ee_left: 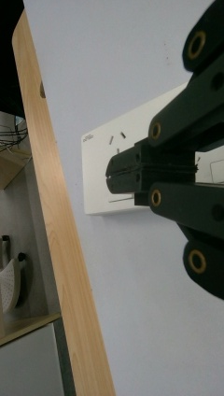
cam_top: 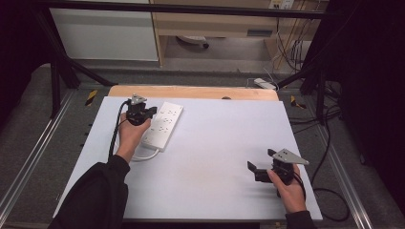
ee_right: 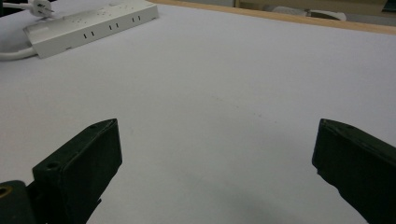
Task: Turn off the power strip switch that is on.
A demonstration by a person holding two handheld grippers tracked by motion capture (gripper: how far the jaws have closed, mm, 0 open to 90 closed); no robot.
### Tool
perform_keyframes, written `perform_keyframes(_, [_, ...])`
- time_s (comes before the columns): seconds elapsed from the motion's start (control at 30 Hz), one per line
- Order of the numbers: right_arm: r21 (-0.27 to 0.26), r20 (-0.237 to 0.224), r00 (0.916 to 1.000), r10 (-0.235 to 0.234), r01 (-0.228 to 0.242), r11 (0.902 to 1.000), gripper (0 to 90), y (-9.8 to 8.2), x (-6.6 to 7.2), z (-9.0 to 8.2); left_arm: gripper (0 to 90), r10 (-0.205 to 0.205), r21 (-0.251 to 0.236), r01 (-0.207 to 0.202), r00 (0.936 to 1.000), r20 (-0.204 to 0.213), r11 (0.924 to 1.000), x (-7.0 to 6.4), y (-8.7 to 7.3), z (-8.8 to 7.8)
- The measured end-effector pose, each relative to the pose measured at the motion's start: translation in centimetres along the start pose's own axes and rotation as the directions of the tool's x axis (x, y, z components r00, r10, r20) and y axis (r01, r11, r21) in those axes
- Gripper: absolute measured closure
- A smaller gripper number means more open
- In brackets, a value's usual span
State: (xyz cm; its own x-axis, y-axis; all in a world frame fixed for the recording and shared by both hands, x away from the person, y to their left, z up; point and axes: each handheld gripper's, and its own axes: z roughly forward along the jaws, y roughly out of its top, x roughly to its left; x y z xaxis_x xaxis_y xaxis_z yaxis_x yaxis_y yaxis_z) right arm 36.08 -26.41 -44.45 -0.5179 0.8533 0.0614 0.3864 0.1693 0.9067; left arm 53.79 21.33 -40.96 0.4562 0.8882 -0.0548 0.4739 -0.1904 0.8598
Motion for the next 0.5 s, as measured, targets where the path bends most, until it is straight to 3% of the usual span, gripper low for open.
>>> perform_keyframes(0.5, [0.003,-0.003,1.0,0.002,-0.002,1.0,1.9,-0.1,-0.1,0.1,90.0,0.002,0.044,-0.002,1.0,-0.005,0.999,0.7,-1.2,2.0])
